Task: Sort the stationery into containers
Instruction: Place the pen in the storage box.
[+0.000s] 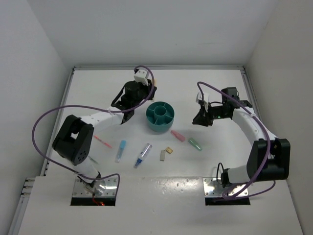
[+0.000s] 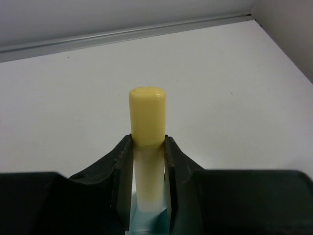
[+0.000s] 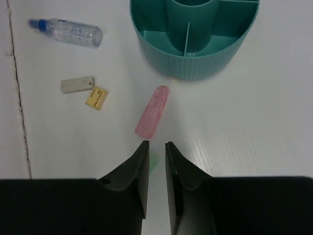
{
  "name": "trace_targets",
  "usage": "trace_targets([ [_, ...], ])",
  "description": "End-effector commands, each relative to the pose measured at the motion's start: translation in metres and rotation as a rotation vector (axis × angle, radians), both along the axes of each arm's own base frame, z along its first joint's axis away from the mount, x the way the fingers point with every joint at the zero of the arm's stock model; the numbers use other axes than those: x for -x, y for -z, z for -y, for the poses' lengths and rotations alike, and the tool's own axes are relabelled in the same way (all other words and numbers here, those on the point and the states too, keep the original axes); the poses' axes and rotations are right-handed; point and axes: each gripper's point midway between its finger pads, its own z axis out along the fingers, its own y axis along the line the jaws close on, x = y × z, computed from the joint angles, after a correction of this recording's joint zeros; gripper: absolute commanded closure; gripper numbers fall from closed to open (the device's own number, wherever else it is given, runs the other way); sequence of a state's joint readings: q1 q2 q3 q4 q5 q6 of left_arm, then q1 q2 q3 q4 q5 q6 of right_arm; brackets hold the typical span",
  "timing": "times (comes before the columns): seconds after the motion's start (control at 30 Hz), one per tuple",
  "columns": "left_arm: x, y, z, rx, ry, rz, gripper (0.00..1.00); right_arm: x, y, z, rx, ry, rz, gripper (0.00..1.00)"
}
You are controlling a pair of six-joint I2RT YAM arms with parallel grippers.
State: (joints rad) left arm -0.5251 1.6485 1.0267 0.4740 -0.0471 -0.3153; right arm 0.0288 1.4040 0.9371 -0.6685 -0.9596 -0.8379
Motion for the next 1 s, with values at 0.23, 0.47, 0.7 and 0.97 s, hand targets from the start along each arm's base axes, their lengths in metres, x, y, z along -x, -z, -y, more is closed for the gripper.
trace_targets([
  [0.23, -0.012, -0.019, 0.035, 0.135, 0.087, 0.103, 1.0, 0.001, -0.003, -0.008, -0.041, -0.061, 0.041, 0.8],
  [0.47, -0.014, -0.007, 0.039, 0.146, 0.094, 0.082, 1.0, -0.002, -0.002, -0.007, -0.033, -0.058, 0.05, 0.8],
  [0.7, -0.008, 0.008, 0.044, 0.139, 0.112, 0.048, 0.93, -0.002, 0.0, -0.007, -0.033, -0.058, 0.041, 0.8],
  [0.97, 0.001, 0.038, 0.036, 0.107, 0.097, -0.008, 0.91, -0.001, 0.002, -0.006, -0.024, -0.055, 0.032, 0.8],
])
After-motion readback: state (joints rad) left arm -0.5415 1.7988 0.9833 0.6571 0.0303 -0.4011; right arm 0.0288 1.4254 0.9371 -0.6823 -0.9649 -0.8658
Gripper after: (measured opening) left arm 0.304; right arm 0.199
